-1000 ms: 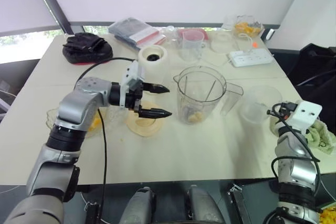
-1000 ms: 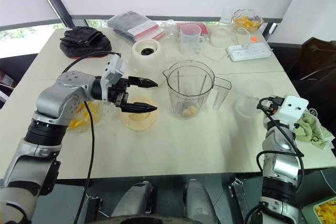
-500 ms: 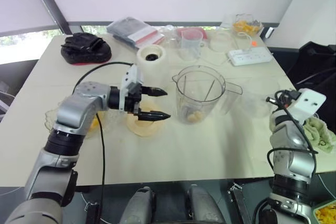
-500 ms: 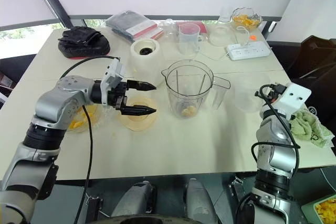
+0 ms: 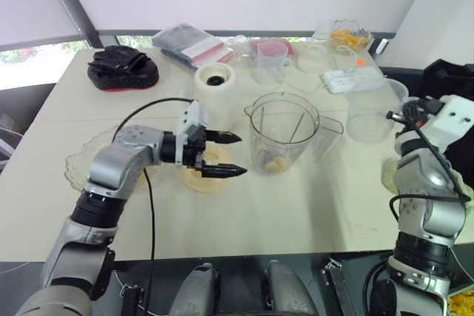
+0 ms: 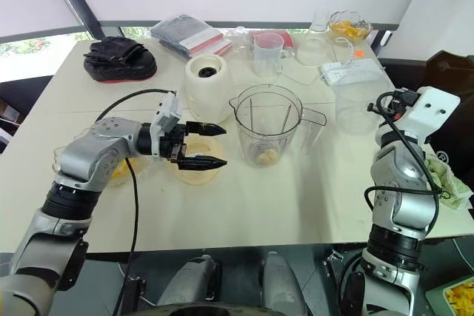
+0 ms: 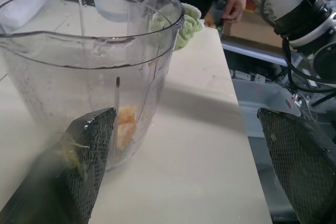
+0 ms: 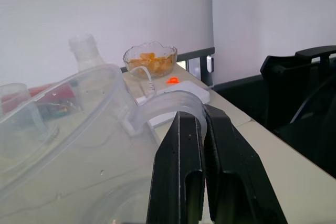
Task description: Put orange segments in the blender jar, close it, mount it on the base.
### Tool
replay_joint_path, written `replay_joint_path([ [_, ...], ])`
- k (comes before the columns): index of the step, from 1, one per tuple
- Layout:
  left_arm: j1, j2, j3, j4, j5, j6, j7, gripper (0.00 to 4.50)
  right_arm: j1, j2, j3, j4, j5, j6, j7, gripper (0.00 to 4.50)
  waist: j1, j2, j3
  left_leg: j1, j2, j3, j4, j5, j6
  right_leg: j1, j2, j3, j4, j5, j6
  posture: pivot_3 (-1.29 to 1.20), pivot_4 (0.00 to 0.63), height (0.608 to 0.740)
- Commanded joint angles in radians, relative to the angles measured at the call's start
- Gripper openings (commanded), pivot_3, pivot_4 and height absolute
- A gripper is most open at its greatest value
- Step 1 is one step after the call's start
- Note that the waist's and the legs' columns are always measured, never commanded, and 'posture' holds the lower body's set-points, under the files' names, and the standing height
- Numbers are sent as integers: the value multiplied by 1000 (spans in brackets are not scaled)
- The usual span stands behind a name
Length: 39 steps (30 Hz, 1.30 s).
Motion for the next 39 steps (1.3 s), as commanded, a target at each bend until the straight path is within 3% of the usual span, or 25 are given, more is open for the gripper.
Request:
replay_joint_path([
  [1, -28, -10, -7, 10, 4, -28, -6, 4500, -55, -30, -2, -100, 8, 9, -1, 58, 0, 0, 0, 0, 0, 0, 0, 0, 0, 0, 0, 0, 0, 0, 0, 0, 150, 740],
  [11, -44, -30, -24, 50, 12, -52, -13, 4500, -92, -166, 29, -263, 15, 114, 94, 58, 1, 1, 0, -1, 0, 0, 0, 0, 0, 0, 0, 0, -1, 0, 0, 0, 150, 740],
  [22, -73, -31, -3, 135, 24, -81, -27, 4500, -31, -361, 50, -387, -35, 139, 251, 58, 4, 0, 1, -2, 0, -1, 0, 0, 0, 0, 0, -1, -2, 0, 0, 0, 150, 740],
  [39, -93, -37, 80, 146, -9, -89, 5, 4500, -38, -438, 186, -437, -192, 51, 379, 58, 5, 0, 1, -2, 0, -1, 0, 0, 0, 0, 0, -1, -4, 0, 0, 0, 150, 740],
])
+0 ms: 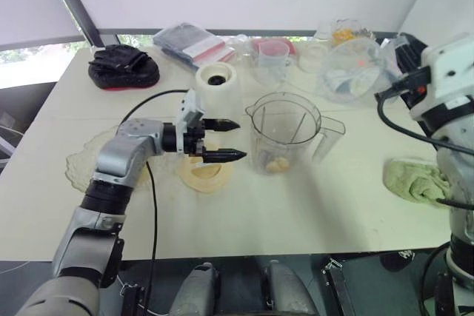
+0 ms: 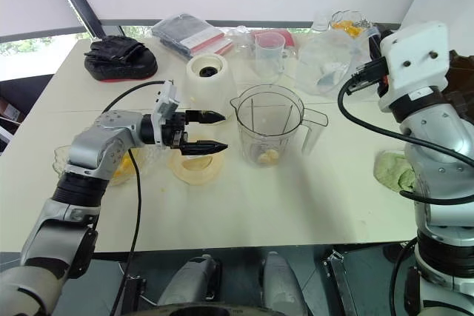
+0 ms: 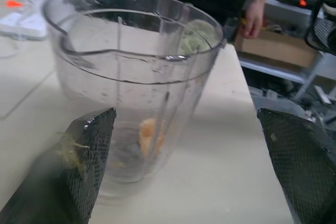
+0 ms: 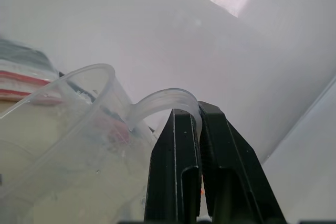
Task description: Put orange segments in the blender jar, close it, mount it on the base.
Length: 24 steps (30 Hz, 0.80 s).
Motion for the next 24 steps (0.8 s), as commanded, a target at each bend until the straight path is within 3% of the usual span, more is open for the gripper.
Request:
replay_joint_path([
  [1, -17, 1, 40, -27, -30, -9, 5, 4500, -25, -21, 1, -46, -38, -44, 19, 58, 0, 0, 0, 0, 0, 0, 0, 0, 0, 0, 0, 0, 0, 0, 0, 0, 150, 740],
  [24, 10, 7, 24, -58, -27, -14, 11, 4500, -25, -51, 78, -4, -209, -203, 135, 58, 0, 0, 0, 0, 0, 0, 0, 0, -1, 0, 0, 0, -1, 0, 0, 0, 150, 740],
])
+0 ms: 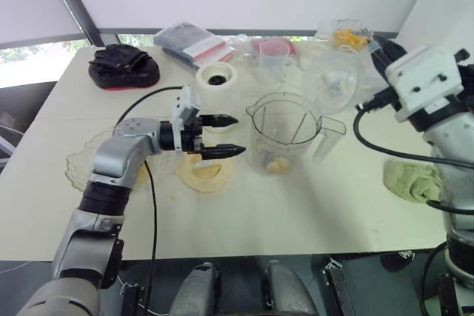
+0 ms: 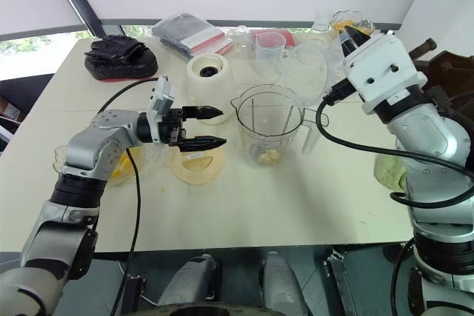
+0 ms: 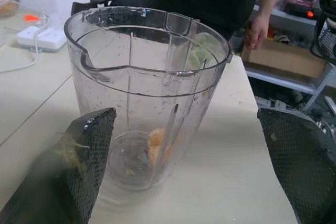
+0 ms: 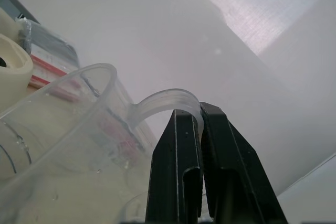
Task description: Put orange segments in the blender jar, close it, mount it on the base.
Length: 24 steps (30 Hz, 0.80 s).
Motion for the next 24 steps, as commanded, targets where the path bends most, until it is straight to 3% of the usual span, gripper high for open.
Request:
replay_joint_path([
  [1, -1, 6, 9, -37, -7, -13, -5, 4500, -16, -25, -4, -9, -45, -62, 13, 58, 0, 0, 0, 0, 0, 0, 0, 0, 0, 0, 0, 0, 0, 0, 0, 0, 150, 740],
  [24, 3, 5, 1, -53, -9, -1, -1, 4500, 4, 7, -3, 12, -105, -121, 48, 58, 0, 0, 0, 0, 0, 0, 0, 0, -1, 0, 0, 0, 0, 0, 0, 0, 150, 740],
])
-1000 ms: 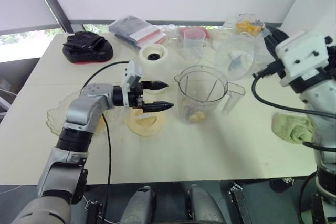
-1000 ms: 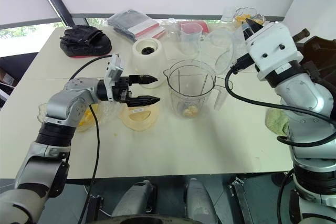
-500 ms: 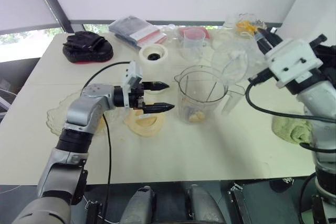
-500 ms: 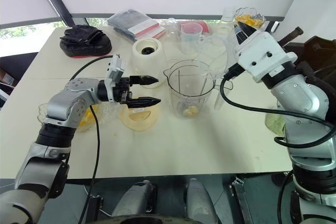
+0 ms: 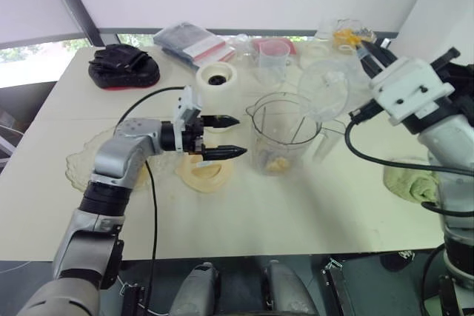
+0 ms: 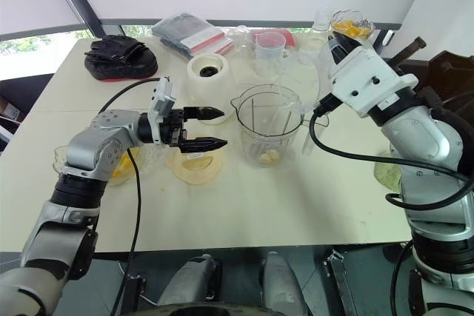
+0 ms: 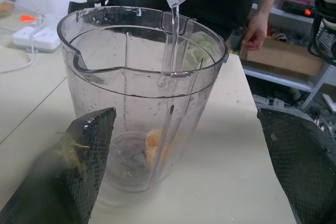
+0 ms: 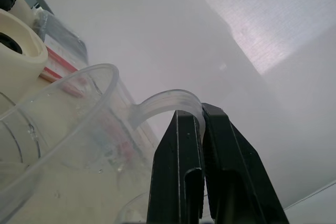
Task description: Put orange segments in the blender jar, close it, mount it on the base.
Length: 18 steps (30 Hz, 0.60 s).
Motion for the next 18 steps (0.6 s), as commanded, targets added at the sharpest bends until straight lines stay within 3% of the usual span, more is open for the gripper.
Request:
replay_joint_path([
  [1, 1, 5, 8, -39, -9, -4, -1, 4500, -5, 17, -29, -13, -4, -8, -11, 58, 0, 0, 0, 0, 0, 0, 0, 0, 0, 0, 0, 0, 0, 0, 0, 0, 150, 740],
  [13, -3, 5, 6, -32, -6, -7, -3, 4500, -121, 344, -252, -56, 221, 376, -212, 58, 0, 0, 0, 0, 0, -1, 0, 1, -1, -1, 0, 0, 0, 0, 0, 0, 150, 740],
  [18, -7, 5, 2, -24, -3, -11, -9, 4500, -173, 446, -379, -5, 270, 415, -352, 58, -1, 0, 0, 0, 0, -1, -1, 1, -1, -1, 0, 0, 0, 0, 0, 0, 150, 740],
])
